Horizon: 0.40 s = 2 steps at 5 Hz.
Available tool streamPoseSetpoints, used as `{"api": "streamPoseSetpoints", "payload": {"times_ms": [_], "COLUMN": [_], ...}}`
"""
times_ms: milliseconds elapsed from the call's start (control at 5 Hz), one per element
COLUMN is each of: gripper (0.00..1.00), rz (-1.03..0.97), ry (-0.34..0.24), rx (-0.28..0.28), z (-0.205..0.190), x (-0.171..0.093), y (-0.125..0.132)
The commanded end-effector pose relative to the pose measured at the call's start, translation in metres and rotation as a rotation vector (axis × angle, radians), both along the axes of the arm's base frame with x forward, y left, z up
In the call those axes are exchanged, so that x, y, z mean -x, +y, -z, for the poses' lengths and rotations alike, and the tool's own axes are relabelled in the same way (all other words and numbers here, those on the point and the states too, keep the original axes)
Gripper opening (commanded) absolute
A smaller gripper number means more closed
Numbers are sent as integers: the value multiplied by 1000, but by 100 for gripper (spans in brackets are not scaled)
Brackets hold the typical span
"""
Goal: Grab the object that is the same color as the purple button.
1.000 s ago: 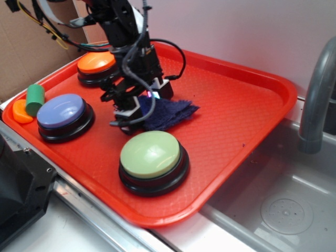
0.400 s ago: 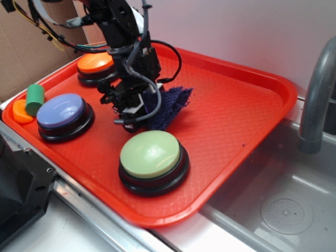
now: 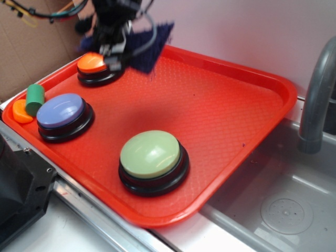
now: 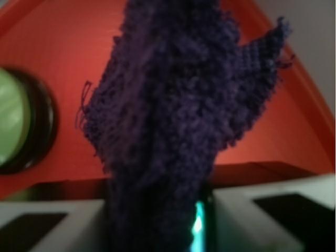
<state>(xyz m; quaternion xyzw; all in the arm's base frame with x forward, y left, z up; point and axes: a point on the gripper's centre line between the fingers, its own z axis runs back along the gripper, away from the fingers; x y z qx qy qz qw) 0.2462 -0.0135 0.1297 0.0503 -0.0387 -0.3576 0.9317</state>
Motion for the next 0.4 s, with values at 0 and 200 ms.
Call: {"api": "streamPoseSetpoints", "payload": {"times_ms": [0,200], "gripper": [0,0], "rz": [-482,-713], "ry": [-21,-63], "rx": [-48,30], "z": [-68,-64], "x": [6,10], "y": [1,13]}}
